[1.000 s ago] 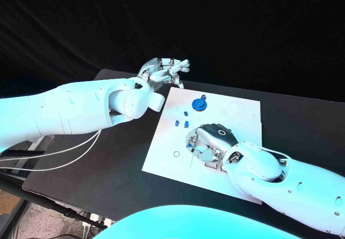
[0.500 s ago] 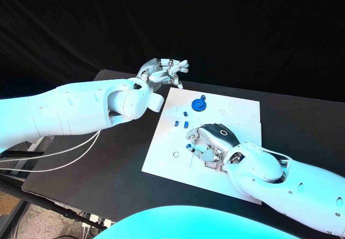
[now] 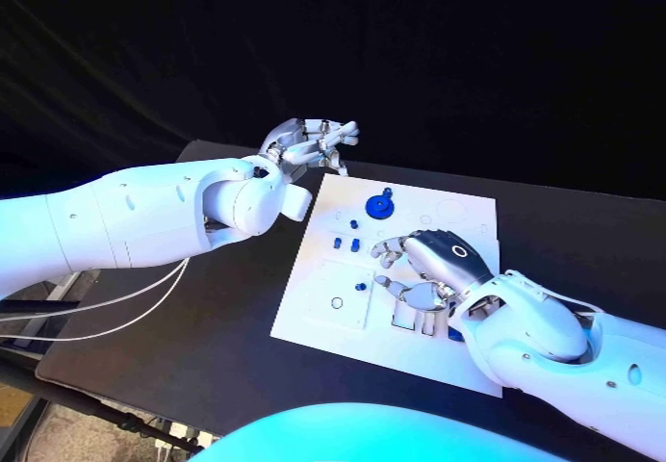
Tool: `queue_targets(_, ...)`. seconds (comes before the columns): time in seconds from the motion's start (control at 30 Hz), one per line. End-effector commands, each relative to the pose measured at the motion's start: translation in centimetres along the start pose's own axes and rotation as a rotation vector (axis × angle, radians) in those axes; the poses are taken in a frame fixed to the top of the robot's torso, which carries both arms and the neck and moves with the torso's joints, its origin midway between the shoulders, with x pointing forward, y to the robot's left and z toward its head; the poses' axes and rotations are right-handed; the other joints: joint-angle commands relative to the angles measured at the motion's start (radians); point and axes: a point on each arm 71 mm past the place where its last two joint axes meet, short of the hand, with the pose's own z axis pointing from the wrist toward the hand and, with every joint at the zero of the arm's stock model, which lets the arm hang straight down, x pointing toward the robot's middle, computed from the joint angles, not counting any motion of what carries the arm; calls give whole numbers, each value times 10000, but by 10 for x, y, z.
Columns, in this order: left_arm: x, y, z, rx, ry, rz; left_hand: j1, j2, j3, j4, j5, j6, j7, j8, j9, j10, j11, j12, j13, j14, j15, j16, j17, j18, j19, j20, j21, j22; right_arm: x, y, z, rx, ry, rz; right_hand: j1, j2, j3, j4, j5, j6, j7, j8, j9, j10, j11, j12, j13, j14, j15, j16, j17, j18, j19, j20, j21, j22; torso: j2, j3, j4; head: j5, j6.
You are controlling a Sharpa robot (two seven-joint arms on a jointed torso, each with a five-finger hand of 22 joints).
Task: Assemble the parts on the task board
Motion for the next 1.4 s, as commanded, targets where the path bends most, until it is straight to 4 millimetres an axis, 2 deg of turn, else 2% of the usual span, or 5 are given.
queue_targets(0.03,1,-1,0,45,58,-54,98,-33,77,9,59,-19,50,-40,-13,-78,2,-2,-10,-77,9,23,-15,140,11,59,-52,-9,-12,-4,-4,193,-148,-21,17,53,-11,-14,-9,75,16,47,11,-20,-35,-20,9,435,47,-35,-6,-60,284,78,-34,1808,-5,-5,-24,-49,41)
queue_targets(0.33,1,-1,0,42,65,-54,98,-33,77,9,59,-19,50,-40,-13,-78,2,-2,-10,-77,9,23,-15,140,11,59,-52,-9,-43,-27,-18,817,236,-441,59,49,-12,-31,-124,248,-17,100,15,67,-72,25,34,445,11,-16,17,-74,317,49,29,1843,-20,5,-12,-200,159)
queue_targets(0.57,2,0,0,41,110,-68,99,-32,82,9,59,-17,49,-38,-12,-86,3,-2,-13,-80,11,23,-17,140,10,60,-55,-11,-55,-53,-24,1557,1397,-1268,-77,-116,-485,103,-414,135,-68,-28,-76,-636,-18,-302,-102,425,62,-32,-39,42,64,87,-522,1596,1,-15,-12,-501,331)
queue_targets(0.9,2,0,0,39,142,-80,101,-33,87,7,58,-14,48,-34,-12,-91,3,0,-14,-83,11,24,-20,140,9,61,-58,-12,-52,-66,-22,1870,2166,-1871,561,301,-2215,471,-390,-13,-144,-195,-239,-1226,-2,-195,-175,308,75,-162,-349,158,-178,103,-1140,1338,14,0,5,-648,377)
queue_targets(1.4,2,0,-1,32,134,-77,101,-33,87,7,58,-14,48,-34,-12,-91,3,0,-14,-83,11,24,-20,140,9,61,-58,-12,-38,-70,-7,1808,2289,-1942,1152,839,-1857,695,-423,367,-214,-83,-298,-627,-128,276,-162,373,-40,-95,-256,63,84,19,-715,1549,26,-1,-7,-623,343)
